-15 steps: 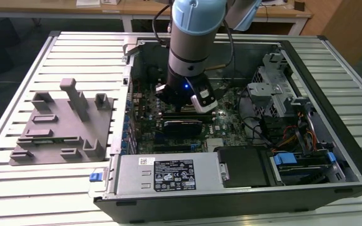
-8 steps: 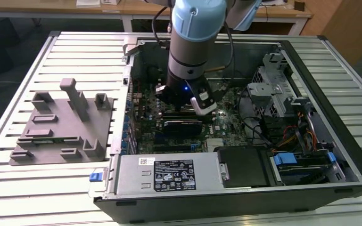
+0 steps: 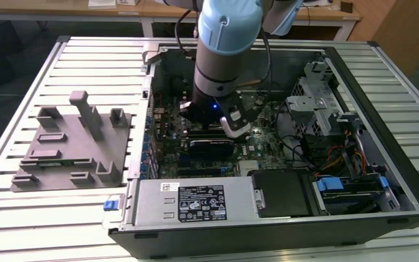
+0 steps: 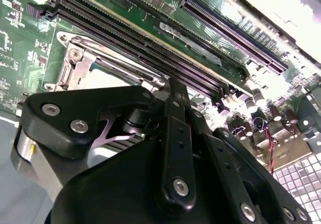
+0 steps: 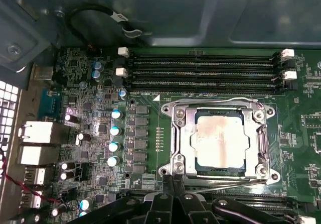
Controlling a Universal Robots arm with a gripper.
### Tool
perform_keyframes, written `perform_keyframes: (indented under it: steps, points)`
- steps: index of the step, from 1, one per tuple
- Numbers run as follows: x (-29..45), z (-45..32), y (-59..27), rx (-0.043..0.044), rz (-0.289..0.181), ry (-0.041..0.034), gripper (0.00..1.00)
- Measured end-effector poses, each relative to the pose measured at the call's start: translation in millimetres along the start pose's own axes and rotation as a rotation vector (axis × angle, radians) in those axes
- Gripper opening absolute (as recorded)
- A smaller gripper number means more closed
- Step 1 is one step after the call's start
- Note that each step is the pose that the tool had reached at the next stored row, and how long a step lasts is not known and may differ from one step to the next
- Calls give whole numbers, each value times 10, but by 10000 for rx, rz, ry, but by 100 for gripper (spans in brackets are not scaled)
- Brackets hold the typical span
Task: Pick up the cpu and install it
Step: 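Install the second cpu locking lever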
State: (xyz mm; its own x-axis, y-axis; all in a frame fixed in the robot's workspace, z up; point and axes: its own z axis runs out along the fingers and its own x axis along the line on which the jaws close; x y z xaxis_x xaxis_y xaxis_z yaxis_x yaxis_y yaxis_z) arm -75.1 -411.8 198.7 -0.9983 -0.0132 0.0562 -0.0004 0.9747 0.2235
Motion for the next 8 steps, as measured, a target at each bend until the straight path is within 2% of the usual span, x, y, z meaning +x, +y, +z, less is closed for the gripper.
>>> perform_keyframes:
  steps: [8]
  points:
    - [6,10,-12,-147,-24,-11,11]
